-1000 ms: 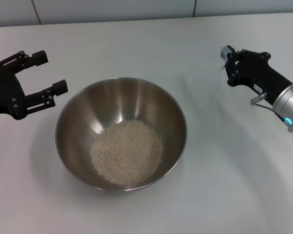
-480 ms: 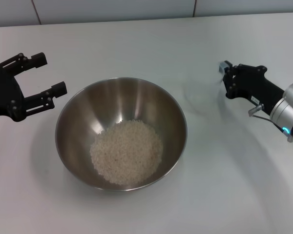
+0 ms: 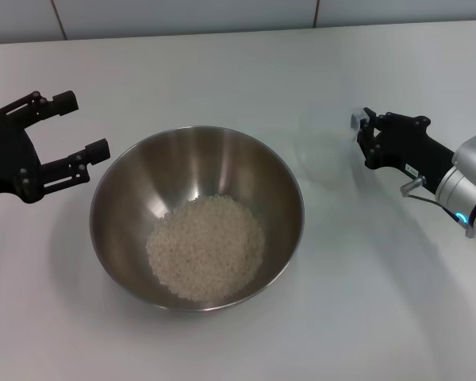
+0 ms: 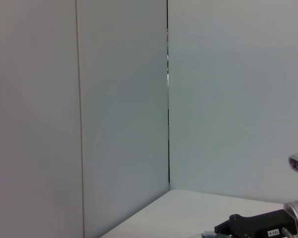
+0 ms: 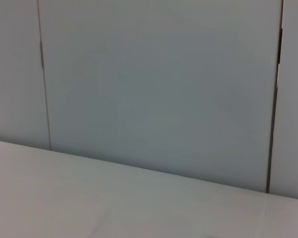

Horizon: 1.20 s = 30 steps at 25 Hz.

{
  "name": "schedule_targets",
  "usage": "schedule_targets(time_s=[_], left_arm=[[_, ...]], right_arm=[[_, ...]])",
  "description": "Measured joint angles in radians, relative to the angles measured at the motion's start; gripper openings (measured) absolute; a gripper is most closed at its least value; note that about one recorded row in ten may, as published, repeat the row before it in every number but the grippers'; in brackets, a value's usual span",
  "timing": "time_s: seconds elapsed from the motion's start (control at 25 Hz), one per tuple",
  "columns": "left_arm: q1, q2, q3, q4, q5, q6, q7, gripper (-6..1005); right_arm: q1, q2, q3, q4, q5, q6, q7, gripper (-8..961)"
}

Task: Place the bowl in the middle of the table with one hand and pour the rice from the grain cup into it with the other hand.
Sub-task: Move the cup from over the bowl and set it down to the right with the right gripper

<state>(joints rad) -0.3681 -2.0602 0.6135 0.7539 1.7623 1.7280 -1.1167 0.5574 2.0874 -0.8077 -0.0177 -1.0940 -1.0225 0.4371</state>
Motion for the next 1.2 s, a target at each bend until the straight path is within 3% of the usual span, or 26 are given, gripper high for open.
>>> schedule_targets(time_s=[0.32, 0.76, 1.2], left_arm=[[0.001, 0.001, 0.013, 0.0, 0.003, 0.003, 0.0, 801], [0.007, 0.003, 0.012, 0.001, 0.003, 0.015, 0.016, 801], [0.014, 0.001, 0.012, 0.001, 0.003, 0.021, 0.027, 801]], right_arm=[[-0.008, 0.0, -0.002, 0.011, -0.003, -0.024, 0.009, 188], [-0.069, 0.002, 0.005, 0.016, -0.006, -0.105, 0.007, 636], [-0.161, 0.001, -0.003, 0.044, -0.008, -0.265, 0.001, 679]])
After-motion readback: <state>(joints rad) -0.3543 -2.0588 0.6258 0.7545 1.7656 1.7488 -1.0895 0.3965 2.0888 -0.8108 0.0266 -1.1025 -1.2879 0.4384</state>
